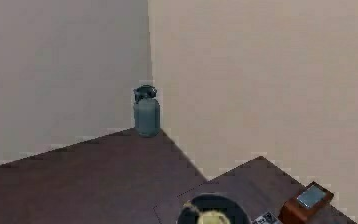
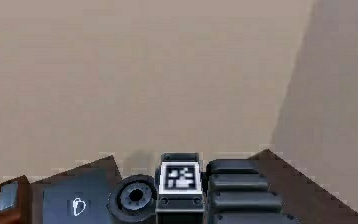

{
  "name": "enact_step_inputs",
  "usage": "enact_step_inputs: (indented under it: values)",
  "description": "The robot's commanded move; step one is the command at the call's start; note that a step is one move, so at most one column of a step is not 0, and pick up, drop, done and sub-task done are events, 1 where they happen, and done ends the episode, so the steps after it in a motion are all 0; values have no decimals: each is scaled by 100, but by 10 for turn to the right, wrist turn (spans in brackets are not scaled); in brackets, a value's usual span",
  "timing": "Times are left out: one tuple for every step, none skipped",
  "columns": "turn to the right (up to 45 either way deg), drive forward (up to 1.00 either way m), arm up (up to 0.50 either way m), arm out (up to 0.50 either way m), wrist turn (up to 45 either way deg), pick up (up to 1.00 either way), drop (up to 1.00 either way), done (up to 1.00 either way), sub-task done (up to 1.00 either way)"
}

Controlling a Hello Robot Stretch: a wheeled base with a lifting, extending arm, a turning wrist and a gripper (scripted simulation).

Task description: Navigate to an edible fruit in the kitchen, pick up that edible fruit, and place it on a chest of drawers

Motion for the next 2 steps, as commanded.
enact_step_inputs:
  values:
    - [-270,0,0,0,0,0,0,0,0]
    - [0,50,0,0,0,0,0,0,0]
